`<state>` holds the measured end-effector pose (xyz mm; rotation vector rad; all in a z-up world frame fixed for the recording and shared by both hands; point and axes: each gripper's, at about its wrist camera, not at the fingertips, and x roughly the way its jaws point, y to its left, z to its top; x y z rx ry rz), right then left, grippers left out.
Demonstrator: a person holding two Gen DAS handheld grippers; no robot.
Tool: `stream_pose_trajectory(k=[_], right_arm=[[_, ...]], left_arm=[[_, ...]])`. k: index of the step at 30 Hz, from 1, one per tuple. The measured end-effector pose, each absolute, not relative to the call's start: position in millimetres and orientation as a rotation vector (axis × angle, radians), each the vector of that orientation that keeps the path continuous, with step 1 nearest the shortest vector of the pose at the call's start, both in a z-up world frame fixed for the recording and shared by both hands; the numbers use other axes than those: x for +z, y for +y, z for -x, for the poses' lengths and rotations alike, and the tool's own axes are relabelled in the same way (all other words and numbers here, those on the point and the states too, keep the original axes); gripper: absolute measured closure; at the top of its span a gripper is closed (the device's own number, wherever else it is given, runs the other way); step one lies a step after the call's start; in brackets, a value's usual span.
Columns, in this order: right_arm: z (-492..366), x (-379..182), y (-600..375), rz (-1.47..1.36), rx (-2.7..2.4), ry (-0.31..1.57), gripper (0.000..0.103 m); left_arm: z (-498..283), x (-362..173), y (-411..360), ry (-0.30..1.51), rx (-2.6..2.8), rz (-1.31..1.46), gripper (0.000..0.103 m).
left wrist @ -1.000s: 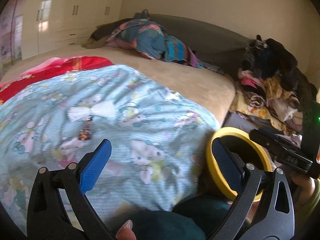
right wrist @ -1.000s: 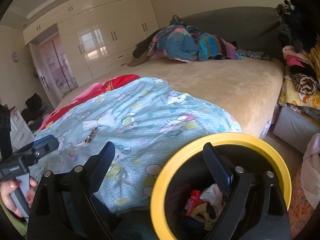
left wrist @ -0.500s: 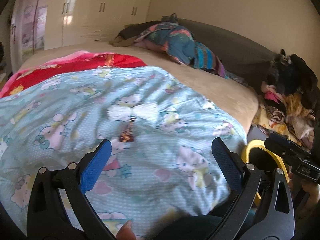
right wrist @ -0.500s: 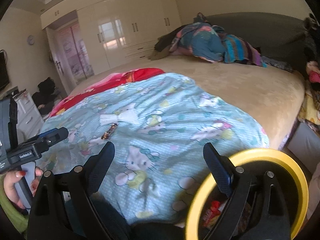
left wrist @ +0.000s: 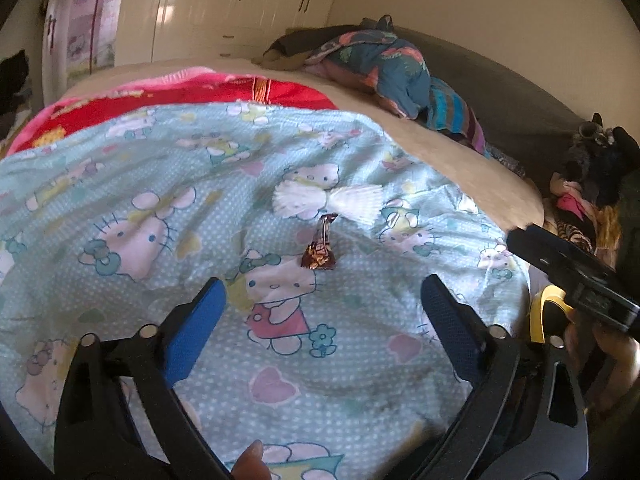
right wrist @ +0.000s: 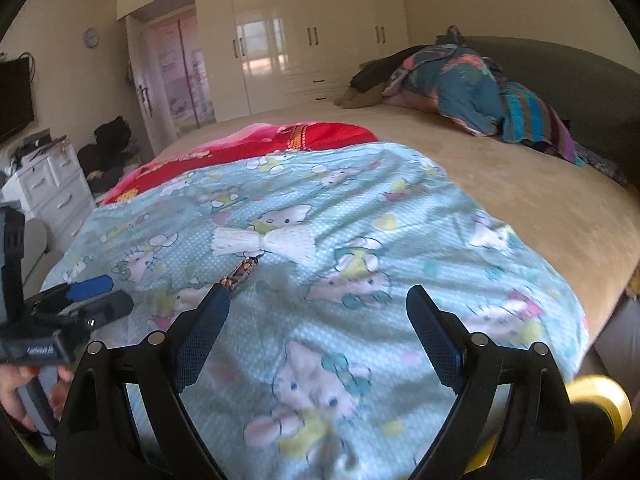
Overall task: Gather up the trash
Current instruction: 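Move both open tools back toward the brown candy bar and white mesh bag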
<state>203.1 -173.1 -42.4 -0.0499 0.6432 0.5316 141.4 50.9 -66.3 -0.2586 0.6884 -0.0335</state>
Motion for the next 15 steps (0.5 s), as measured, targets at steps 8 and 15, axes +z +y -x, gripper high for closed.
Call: stream_pose_trajectory(k=[8,15], right_arm=[[-264,-67,-136,0.047,0.559,0.723,0.016],[-300,-82,-110,0.080,0.584,0.763,0.020]], left_arm=[[-166,-83,52,0.731,-0.066,0.285,0.030],[-193,-96,50,0.759,-0.072,0.274,0.037]])
